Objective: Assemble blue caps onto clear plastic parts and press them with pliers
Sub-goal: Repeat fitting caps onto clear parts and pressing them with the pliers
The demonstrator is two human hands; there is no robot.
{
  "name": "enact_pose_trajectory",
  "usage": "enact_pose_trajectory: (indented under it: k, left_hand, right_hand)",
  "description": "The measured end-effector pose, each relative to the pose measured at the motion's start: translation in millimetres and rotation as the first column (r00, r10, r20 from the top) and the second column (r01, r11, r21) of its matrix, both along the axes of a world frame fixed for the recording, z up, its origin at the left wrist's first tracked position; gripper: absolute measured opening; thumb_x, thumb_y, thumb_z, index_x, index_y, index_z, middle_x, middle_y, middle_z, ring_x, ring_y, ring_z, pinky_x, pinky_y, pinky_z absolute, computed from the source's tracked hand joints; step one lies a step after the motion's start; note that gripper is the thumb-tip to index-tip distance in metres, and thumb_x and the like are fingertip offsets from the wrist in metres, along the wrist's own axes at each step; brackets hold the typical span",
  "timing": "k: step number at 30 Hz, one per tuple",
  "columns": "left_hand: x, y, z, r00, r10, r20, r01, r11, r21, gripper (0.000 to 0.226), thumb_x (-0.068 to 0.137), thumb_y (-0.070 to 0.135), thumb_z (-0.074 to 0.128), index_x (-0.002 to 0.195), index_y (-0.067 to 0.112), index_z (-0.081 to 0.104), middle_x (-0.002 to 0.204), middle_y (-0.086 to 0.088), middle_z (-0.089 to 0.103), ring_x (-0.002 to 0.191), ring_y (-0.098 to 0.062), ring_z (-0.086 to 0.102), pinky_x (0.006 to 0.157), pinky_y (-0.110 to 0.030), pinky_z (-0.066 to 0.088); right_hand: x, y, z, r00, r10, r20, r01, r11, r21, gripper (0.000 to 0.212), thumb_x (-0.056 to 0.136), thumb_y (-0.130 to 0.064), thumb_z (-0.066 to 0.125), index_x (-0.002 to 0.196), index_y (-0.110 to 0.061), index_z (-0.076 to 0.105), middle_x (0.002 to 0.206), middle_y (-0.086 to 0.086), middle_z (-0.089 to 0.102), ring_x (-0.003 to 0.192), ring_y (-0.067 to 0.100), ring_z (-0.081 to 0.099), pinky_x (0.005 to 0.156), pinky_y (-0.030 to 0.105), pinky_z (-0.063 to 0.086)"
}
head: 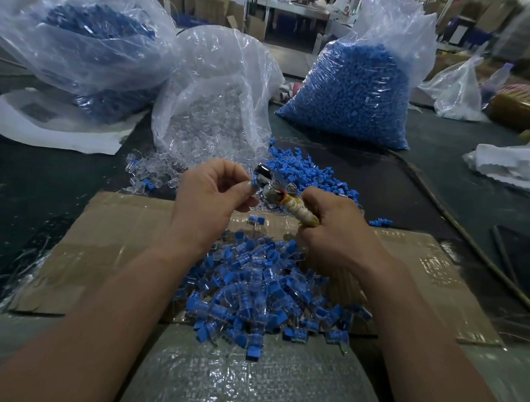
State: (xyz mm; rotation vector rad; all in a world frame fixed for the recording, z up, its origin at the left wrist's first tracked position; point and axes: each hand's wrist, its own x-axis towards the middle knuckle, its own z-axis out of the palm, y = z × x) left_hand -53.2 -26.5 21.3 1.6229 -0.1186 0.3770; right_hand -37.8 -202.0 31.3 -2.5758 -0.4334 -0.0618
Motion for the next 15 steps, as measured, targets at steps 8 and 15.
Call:
enact_pose_trajectory:
  k: [8,15]
  left_hand:
    - [-1.6,0.4,0.8,1.0,0.02,-0.014,-0.02,1.0,0.021,0.021,0.083,-0.006,0.058,0.074,0.013,0.057,0.068,-0.003,0.062,0.054,-0.001,0.062,0.056,-0.013,0.051]
    - [-0.2,0.3,1.3,0.998,0.036,-0.06,-0.036,0.999,-0.006,0.021,0.082,-0.006,0.059,0.072,0.013,0.058,0.067,-0.004,0.063,0.053,-0.003,0.063,0.056,-0.015,0.053]
  right_hand:
    - [-0.7,1.7,-1.3,1.0,-0.01,0.025,0.01,1.0,-0.009,0.023,0.073,-0.007,0.058,0.069,-0.023,0.043,0.069,-0.007,0.049,0.066,0.008,0.045,0.055,0.027,0.035]
    - [1.4,-0.4,-3.4,1.0,0.013,0.019,-0.013,1.0,0.008,0.024,0.072,-0.01,0.063,0.084,-0.025,0.049,0.079,-0.01,0.049,0.073,0.009,0.045,0.06,0.024,0.034]
